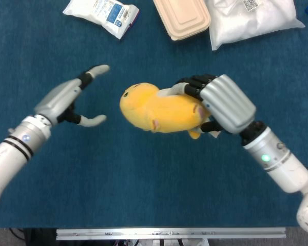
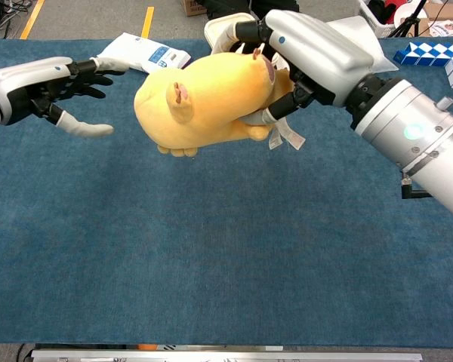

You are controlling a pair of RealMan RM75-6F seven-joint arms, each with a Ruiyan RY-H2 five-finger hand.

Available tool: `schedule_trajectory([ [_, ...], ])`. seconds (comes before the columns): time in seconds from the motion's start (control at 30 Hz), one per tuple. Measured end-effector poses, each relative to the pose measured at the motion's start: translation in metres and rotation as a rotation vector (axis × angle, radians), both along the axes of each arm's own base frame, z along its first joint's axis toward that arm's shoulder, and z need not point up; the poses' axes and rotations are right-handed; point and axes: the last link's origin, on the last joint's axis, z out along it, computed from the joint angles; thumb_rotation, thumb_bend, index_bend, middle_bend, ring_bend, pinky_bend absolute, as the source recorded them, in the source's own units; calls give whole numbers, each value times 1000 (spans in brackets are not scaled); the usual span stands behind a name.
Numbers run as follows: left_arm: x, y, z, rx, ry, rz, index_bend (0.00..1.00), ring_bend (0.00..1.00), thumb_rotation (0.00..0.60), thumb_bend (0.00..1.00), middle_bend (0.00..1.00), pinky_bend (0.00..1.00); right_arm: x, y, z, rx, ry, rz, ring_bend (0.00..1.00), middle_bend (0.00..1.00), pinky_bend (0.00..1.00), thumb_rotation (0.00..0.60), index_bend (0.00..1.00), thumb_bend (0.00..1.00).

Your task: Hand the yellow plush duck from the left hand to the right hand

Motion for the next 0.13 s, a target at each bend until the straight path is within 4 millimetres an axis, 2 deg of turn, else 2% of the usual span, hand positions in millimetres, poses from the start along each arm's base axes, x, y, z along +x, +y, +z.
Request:
schedule_trajectory([
  [0.13,-16,2,7,40,39,13,0,0,600,275,0,85,-12,3,11,-12,-3,-15,434,453,615,600,513,416],
])
